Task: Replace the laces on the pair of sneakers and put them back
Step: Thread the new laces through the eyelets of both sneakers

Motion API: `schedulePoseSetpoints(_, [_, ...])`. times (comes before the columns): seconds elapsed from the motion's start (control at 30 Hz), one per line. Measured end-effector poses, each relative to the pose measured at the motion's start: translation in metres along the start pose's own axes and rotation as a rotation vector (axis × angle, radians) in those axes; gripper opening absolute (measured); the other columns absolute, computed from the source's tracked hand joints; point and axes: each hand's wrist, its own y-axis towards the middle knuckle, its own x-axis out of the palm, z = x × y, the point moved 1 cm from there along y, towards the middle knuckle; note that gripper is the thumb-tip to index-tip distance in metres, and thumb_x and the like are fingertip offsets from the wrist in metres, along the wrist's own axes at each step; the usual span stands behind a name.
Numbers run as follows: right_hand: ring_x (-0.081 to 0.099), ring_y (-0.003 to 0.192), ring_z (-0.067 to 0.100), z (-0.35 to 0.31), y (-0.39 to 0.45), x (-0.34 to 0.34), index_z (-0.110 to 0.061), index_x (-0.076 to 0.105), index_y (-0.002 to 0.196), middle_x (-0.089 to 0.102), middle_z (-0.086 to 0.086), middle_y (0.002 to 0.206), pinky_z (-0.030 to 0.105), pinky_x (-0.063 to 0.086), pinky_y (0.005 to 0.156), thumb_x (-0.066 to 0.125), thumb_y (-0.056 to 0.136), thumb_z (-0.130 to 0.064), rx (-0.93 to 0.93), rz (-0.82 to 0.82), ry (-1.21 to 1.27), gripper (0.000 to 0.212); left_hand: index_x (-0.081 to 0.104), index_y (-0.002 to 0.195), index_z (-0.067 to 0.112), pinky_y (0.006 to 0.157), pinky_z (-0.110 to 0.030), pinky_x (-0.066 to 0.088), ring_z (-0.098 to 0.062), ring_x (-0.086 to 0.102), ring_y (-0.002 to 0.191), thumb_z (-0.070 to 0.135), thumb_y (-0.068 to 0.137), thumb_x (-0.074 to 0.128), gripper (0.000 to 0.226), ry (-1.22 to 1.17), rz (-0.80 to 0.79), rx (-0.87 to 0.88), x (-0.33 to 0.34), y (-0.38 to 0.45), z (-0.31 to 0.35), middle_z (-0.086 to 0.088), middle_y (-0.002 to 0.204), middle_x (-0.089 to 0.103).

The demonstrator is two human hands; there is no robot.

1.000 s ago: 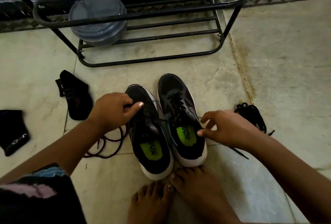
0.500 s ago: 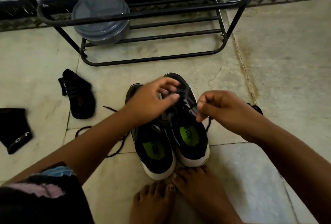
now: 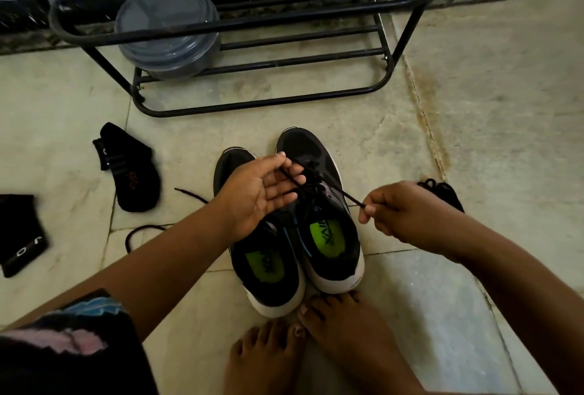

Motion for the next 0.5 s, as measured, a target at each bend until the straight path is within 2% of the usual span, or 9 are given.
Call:
schedulePoseSetpoints(0.07, [0.044,0.045,0.008,0.010,0.003,0.013,-0.018,0.067,0.076,0.056,-0.004,0.055,0.021,0.039,0.049,0.047,0.097,-0.016,0.081,-0.033,0.018,0.029,0.059,0.086,0.017,0.079,-0.030,0.053,-0.012,0.070,0.082,0.027,0.098,0.046,0.020,-0.026,0.032,-0.002,-0.002,0.001,-0.001,0.003,0.079,0.071])
schedulePoseSetpoints(0.17, [0.058,0.049,0.007,0.025,0.009,0.012,-0.014,0.068,0.082,0.066,-0.002,0.063,0.017,0.042,0.047,0.047,0.096,-0.012,0.168,-0.024,-0.015,0.025,0.060,0.087,0.017,0.077,-0.029,0.052,-0.012,0.068,0.078,0.026,0.097,0.048,0.018,-0.037,0.068,0.004,-0.005,0.003,-0.003,0.005,0.072,0.069])
schedulePoseSetpoints(0.3, [0.068,0.059,0.008,0.034,0.011,0.004,-0.014,0.069,0.081,0.071,-0.002,0.068,0.020,0.048,0.054,0.054,0.094,-0.011,0.193,0.012,-0.142,0.020,0.065,0.089,0.017,0.060,-0.021,0.048,-0.008,0.057,0.066,0.024,0.095,0.053,0.016,0.189,0.101,0.049,-0.002,0.003,-0.007,0.007,0.063,0.061])
schedulePoseSetpoints(0.37, [0.070,0.060,0.013,0.033,0.008,-0.003,-0.012,0.067,0.084,0.073,0.000,0.071,0.023,0.051,0.055,0.057,0.093,-0.012,0.209,-0.024,-0.049,0.014,0.067,0.090,0.015,0.055,-0.018,0.046,-0.007,0.054,0.062,0.023,0.095,0.054,0.015,0.261,0.121,0.096,0.001,0.005,-0.006,0.006,0.066,0.061])
schedulePoseSetpoints(0.43, [0.068,0.057,0.022,0.030,0.002,-0.005,-0.004,0.064,0.086,0.073,0.009,0.075,0.026,0.051,0.051,0.056,0.093,-0.011,0.207,-0.149,0.136,0.013,0.065,0.091,0.012,0.057,-0.018,0.050,-0.008,0.058,0.062,0.019,0.094,0.055,0.013,0.211,0.146,0.144,0.003,0.007,-0.005,0.001,0.071,0.066])
schedulePoseSetpoints(0.5, [0.065,0.055,0.023,0.024,-0.002,-0.006,-0.001,0.064,0.083,0.072,0.014,0.077,0.026,0.049,0.048,0.059,0.091,-0.012,0.160,-0.244,0.275,0.014,0.062,0.096,0.009,0.061,-0.019,0.055,-0.011,0.066,0.067,0.014,0.094,0.055,0.008,0.118,0.155,0.163,0.004,0.006,-0.004,-0.006,0.082,0.070])
